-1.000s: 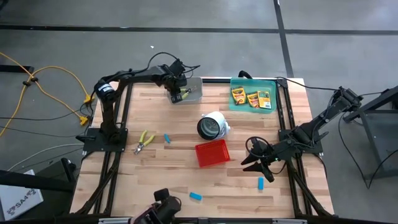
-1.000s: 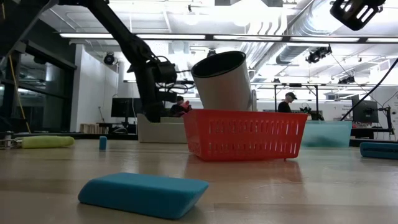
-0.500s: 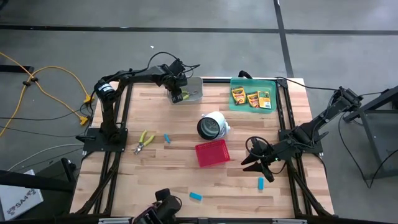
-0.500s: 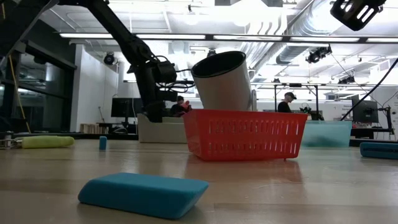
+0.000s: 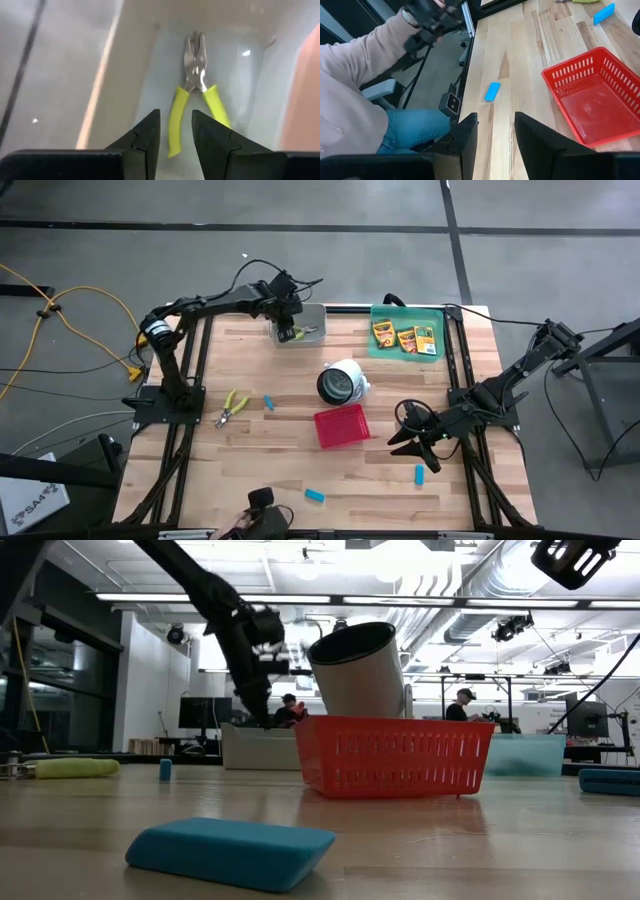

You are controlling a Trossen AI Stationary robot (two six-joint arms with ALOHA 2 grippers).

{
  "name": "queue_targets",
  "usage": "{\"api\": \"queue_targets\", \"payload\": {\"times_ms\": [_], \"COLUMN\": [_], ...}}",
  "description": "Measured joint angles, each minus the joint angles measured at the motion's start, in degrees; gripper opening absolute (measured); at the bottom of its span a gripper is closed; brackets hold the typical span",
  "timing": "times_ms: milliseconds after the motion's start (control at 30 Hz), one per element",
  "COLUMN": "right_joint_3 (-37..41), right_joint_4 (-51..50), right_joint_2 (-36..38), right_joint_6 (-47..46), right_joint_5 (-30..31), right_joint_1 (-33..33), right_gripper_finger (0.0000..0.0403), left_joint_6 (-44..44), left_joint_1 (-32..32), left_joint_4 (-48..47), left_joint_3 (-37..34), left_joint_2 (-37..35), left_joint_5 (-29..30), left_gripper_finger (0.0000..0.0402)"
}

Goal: Pick & Place School Supplies
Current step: Put the green hole puncher into the gray bin

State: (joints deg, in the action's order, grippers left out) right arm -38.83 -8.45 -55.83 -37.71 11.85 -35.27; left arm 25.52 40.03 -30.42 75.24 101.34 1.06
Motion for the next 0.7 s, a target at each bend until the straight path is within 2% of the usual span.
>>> {"api": "queue_targets", "payload": {"times_ms": [233, 467, 700], "right_joint_3": [0.0, 0.0, 0.0], "right_joint_4": [0.0, -0.3, -1.9], "right_joint_2": [0.0, 0.0, 0.0], "right_joint_6": [0.2, 0.4, 0.4], "right_joint_5": [0.0, -0.3, -0.4], "right_joint_1": [0.0, 0.0, 0.0], "right_gripper_finger": [0.0122, 0.0122, 0.0122], "left_joint_6": [-8.7, -24.6, -42.5], "left_joint_1": [-4.2, -12.3, -23.0], "left_joint_4": [-4.5, -18.8, -32.8], "left_joint_3": [0.1, 0.1, 0.1], "left_joint_2": [-7.3, -12.0, -12.4], "left_joint_5": [0.5, 0.5, 0.5], "left_gripper_finger": [0.0106, 0.0106, 0.0106]}}
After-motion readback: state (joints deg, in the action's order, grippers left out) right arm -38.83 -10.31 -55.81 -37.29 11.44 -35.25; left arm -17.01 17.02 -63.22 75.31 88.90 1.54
